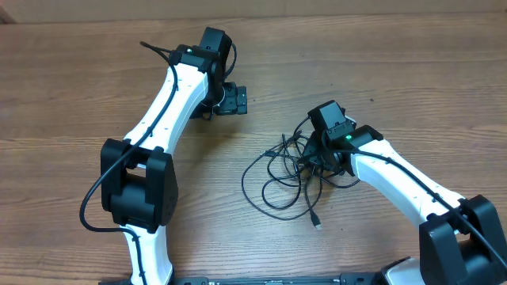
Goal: Untangle cables
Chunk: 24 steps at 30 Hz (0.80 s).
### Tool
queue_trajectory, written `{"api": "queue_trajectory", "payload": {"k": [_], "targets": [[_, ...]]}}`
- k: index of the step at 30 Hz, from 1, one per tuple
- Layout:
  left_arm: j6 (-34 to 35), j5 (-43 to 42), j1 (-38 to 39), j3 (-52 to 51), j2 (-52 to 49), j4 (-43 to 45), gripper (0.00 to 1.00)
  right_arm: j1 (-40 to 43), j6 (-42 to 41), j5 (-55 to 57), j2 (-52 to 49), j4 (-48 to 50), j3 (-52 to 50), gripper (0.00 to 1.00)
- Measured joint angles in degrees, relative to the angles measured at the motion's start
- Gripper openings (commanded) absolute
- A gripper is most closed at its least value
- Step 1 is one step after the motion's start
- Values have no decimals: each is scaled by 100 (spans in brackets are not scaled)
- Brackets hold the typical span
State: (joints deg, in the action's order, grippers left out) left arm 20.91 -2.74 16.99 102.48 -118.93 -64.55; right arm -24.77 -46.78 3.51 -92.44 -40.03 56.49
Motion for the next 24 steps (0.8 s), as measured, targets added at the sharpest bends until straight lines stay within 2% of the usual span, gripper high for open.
{"api": "queue_trajectory", "payload": {"k": [4, 9, 14, 17, 20, 24], "targets": [[0, 0, 0, 0, 0, 2, 100, 0, 76, 28, 0, 13, 0, 4], [0, 0, 0, 0, 0, 2, 100, 0, 549, -374, 2, -210, 212, 4], [0, 2, 0, 0, 0, 2, 100, -2, 1388, -761, 35, -1174, 2271, 4], [0, 2, 0, 0, 0, 4, 100, 0, 1720, -809, 57, -1379, 3637, 4], [0, 2, 0, 0, 0, 4, 100, 0, 1954, -822, 85, -1294, 4990, 4], [0, 0, 0, 0, 0, 0, 100, 0, 2070, -822, 221, -1084, 6223, 4]]}}
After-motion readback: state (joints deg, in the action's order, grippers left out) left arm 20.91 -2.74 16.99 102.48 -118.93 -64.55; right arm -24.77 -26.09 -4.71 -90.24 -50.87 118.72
